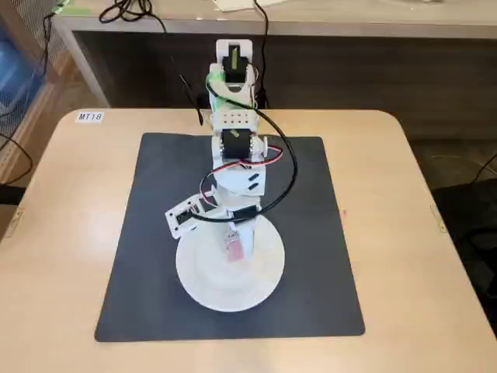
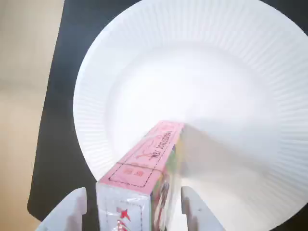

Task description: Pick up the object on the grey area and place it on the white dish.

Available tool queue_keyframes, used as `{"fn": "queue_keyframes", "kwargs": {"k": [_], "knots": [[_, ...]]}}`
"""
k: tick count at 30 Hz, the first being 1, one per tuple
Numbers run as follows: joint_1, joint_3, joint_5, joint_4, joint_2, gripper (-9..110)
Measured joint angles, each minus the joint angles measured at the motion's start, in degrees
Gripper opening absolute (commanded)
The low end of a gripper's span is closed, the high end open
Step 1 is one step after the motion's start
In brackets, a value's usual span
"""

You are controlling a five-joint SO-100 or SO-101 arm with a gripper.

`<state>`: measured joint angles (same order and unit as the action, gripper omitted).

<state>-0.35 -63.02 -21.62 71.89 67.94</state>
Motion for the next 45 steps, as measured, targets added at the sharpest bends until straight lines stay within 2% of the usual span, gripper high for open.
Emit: {"fn": "queue_keyframes", "kwargs": {"k": [17, 22, 26, 36, 40, 45], "knots": [[-0.7, 17.8, 3.7, 10.2, 6.2, 34], [0.3, 18.5, 4.9, 15.4, 10.4, 22], [1.5, 18.5, 6.1, 16.7, 13.6, 1], [-1.6, 18.5, 14.5, 17.1, 26.4, 0], [-2.0, 13.4, 17.9, 17.1, 36.3, 0], [-2.5, -8.2, 20.9, 6.9, 54.5, 0]]}}
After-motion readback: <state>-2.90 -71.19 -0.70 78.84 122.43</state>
